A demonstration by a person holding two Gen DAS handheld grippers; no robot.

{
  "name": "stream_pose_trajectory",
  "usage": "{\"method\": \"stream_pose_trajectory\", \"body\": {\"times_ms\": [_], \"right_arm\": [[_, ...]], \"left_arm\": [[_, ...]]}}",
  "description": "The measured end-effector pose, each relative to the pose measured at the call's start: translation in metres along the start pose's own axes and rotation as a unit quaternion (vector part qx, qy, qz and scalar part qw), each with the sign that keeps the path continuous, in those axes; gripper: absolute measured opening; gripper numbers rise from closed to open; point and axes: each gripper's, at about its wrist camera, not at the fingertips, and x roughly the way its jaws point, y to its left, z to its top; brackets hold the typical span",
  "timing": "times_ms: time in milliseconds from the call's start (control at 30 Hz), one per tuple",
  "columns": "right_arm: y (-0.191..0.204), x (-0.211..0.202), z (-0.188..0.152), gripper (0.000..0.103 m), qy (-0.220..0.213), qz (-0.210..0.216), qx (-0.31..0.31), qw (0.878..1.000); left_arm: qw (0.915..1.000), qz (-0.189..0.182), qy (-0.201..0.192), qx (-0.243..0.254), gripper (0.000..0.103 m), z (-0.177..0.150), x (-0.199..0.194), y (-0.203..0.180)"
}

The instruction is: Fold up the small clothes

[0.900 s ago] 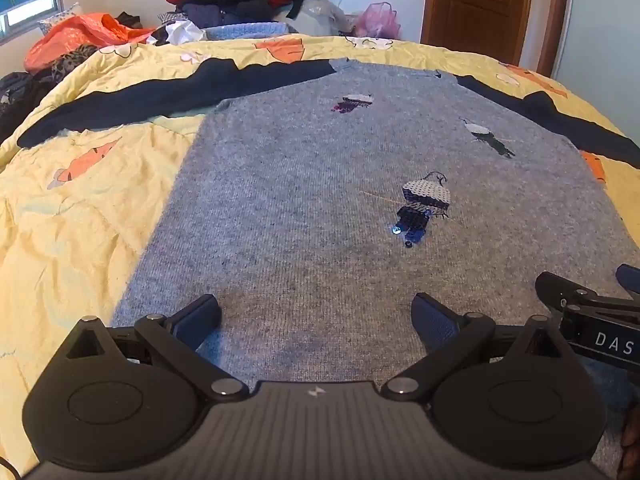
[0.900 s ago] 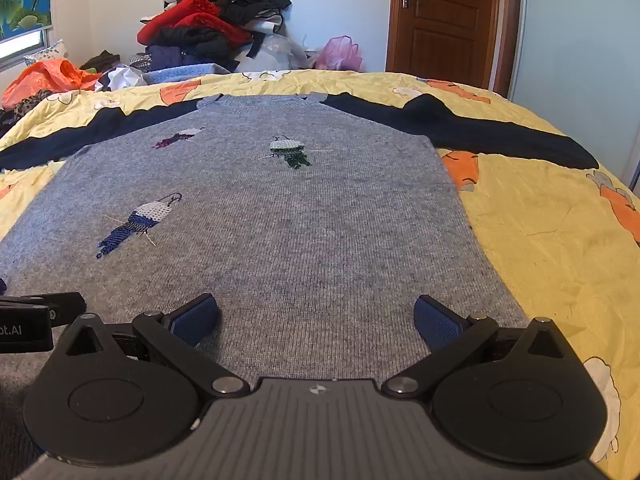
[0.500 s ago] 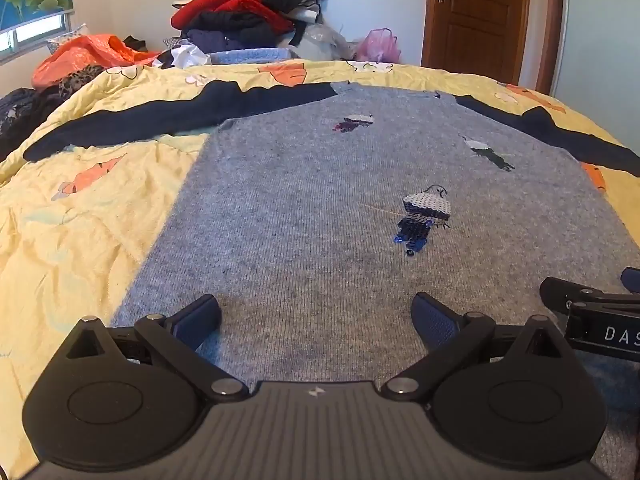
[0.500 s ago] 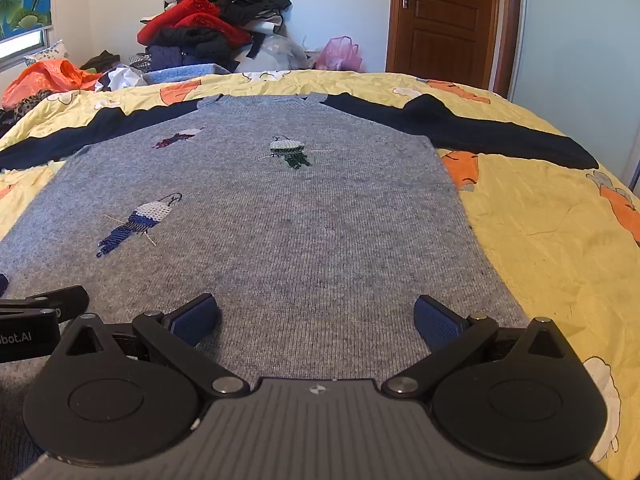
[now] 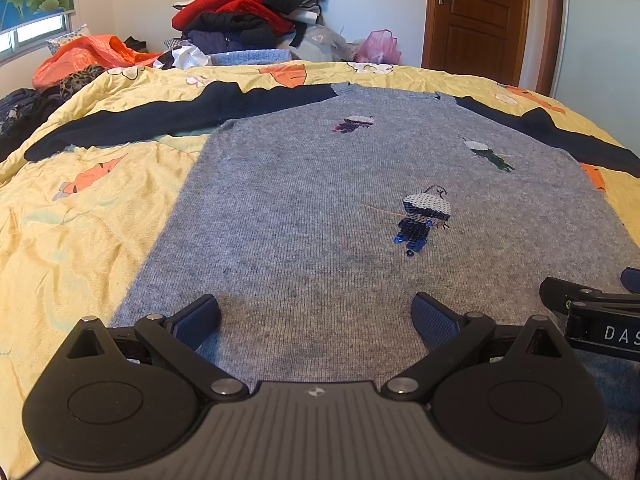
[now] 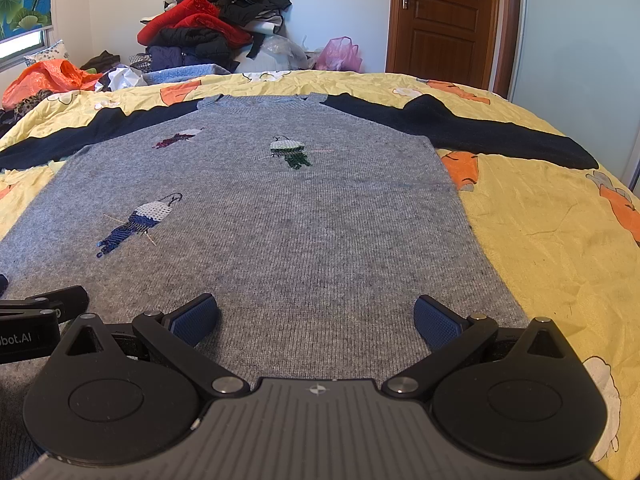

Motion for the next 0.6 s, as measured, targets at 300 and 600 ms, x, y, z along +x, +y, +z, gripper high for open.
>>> {"method": "stream_pose_trajectory", "body": {"times_ms": [300,600], "right_arm": [[0.0,0.0,0.0,0.103,0.0,0.0,0.0,1.0],[0.0,0.0,0.0,0.103,0.0,0.0,0.0,1.0]], "left_arm": [[1.0,0.0,-0.001,0.0,0.103,-0.0005,0.0002,-0.0002],[1.0,0.001,-0.001,0.0,0.103,-0.001,-0.0011,0.0]]}}
